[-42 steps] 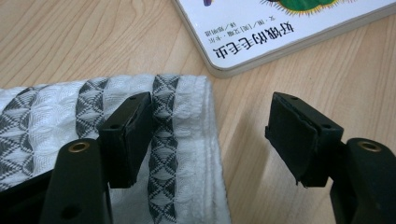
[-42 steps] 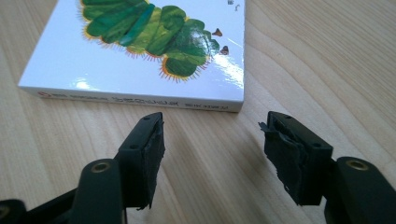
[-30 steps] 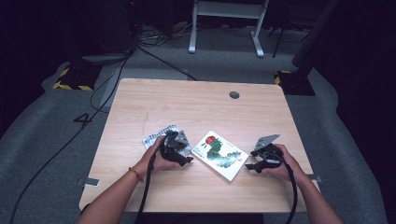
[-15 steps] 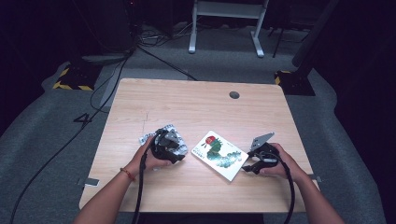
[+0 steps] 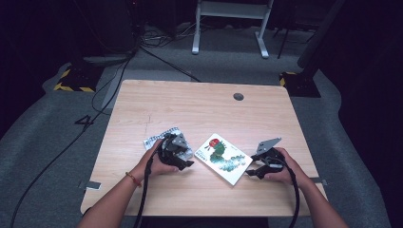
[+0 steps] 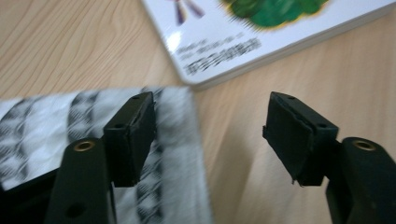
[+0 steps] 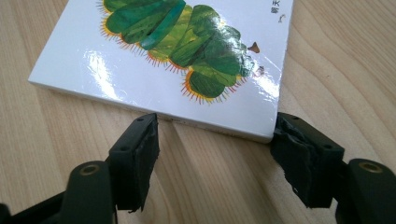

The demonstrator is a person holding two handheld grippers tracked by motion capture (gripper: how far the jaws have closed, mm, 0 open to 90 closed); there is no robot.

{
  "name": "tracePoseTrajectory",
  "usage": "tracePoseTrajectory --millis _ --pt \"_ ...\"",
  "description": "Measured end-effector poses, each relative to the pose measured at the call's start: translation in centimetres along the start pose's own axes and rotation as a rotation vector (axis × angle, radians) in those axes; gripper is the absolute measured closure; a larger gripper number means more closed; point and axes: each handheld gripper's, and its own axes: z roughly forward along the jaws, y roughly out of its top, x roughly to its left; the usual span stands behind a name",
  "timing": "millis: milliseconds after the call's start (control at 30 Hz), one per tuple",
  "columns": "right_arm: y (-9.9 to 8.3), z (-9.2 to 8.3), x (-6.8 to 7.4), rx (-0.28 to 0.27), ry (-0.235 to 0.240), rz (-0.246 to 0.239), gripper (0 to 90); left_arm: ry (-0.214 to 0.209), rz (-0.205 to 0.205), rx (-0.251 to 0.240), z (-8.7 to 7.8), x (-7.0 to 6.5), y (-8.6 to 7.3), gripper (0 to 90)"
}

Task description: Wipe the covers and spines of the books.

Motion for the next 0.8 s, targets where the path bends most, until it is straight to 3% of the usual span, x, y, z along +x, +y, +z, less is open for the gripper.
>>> tracePoseTrajectory --millis 100,167,267,433,533,600,800 --pt "-0.1 0.0 0.1 -0.009 0.004 0.004 33.2 -0.045 0.046 -0.002 0.3 -1.3 0.6 34.7" --pt "-0.2 0.0 0.1 -0.012 0.007 0.004 33.3 -0.017 0.053 0.034 0.8 -1.7 0.8 35.4" --pt "-0.2 -0.1 0.1 -0.013 0.010 0.005 33.9 -0.012 0.011 0.059 1.5 -1.1 0.8 38.7" --pt "-0.2 -0.1 0.1 -0.014 0.006 0.000 34.3 0.036 -0.038 0.094 2.1 0.1 0.7 42.3" --pt "-0.2 0.0 0.1 -0.015 0.006 0.004 34.7 0.047 -0.024 0.125 2.2 0.5 0.9 42.8" --pt "-0.1 0.0 0.1 -0.008 0.004 -0.002 34.4 0.051 -0.035 0.138 2.3 0.6 1.0 43.0" --pt "0.0 0.0 0.1 0.001 0.001 -0.011 34.2 0.049 0.026 0.204 2.5 1.0 2.1 48.0"
